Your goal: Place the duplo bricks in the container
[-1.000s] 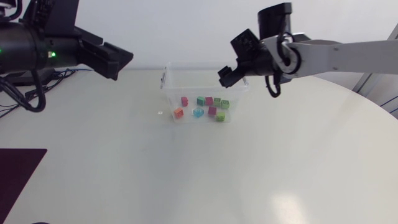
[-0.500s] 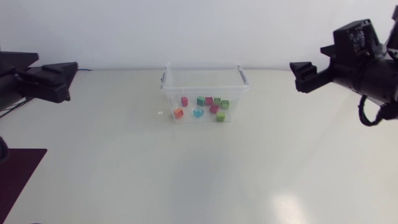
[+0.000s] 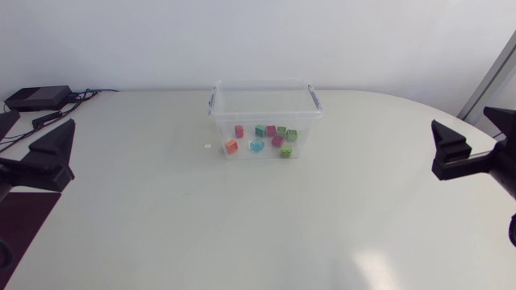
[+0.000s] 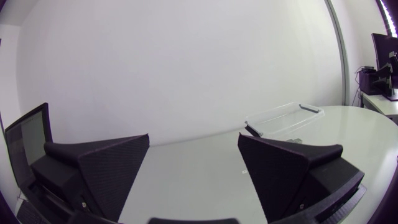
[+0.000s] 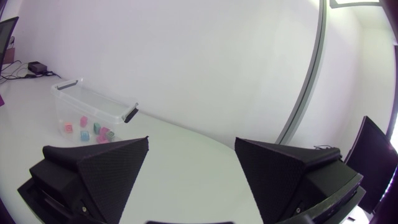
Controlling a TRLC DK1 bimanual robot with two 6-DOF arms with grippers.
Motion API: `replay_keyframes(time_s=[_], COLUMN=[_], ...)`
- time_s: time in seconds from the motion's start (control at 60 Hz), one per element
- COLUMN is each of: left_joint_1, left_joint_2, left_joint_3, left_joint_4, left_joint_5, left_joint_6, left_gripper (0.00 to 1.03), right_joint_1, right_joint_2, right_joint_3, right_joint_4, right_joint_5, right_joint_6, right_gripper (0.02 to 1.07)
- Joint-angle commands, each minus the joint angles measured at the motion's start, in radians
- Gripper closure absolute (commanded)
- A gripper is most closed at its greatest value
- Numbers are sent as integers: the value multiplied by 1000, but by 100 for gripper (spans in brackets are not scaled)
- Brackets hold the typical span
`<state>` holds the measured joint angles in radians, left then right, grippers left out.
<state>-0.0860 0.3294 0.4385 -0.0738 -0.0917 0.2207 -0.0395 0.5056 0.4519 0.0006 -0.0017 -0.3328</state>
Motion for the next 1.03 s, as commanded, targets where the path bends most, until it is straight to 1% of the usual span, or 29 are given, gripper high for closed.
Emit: replay_keyframes(time_s=[0.0, 0.85, 1.017], left_joint_1=[13, 84, 86], left_joint_2=[-35, -322, -329], left_joint_3=[-53, -429, -439], left_joint_4=[22, 73, 74], left_joint_5=[-3, 90, 92], left_joint_6=[-4, -216, -221], left_gripper=[4, 4, 4], right_joint_1=[-4, 38, 39], right_joint_2=[-49, -495, -506], right_joint_3=[-56, -442, -452], right_joint_4=[-8, -1, -1], right_joint_5=[6, 2, 2], right_joint_6=[46, 326, 333], right_gripper=[7, 7, 10])
